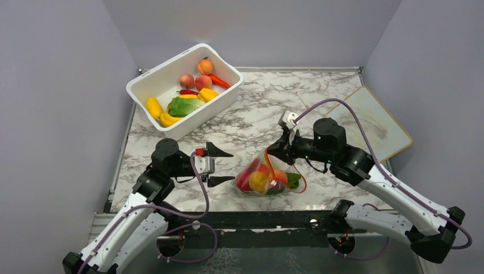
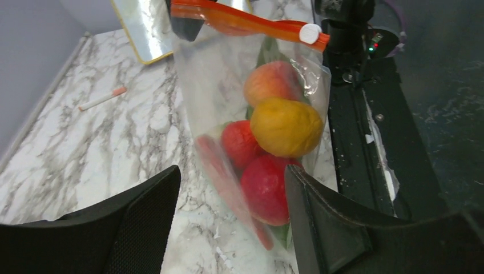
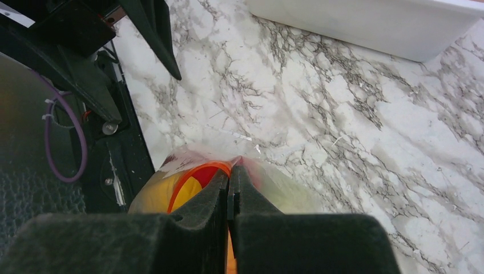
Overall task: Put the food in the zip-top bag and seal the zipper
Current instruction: Place the fake fruit in the zipper food storage bag, then zip the zipper food storage bag at the center of the board.
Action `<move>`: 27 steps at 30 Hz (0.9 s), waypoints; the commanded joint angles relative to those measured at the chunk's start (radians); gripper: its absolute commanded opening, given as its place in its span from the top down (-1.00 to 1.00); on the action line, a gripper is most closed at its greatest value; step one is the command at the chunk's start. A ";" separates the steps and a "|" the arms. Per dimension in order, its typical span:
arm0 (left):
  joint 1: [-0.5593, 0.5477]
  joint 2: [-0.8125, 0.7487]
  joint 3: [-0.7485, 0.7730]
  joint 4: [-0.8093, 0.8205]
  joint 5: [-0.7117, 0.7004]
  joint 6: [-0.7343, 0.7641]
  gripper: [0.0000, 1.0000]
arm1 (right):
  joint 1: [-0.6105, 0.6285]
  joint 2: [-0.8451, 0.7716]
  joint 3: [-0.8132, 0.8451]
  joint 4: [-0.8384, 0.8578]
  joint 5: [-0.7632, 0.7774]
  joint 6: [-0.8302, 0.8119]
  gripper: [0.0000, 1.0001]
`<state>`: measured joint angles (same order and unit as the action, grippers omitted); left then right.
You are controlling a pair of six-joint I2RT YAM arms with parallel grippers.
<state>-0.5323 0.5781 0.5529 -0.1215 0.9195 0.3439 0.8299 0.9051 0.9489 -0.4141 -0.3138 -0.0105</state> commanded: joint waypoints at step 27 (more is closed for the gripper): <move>-0.014 0.162 -0.045 0.283 0.146 0.006 -0.26 | 0.003 0.164 0.022 0.219 0.124 0.184 0.99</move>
<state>-0.5392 0.7429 0.5259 0.1303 1.0046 0.2893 0.8303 1.0618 0.9550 -0.2665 -0.2211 0.1654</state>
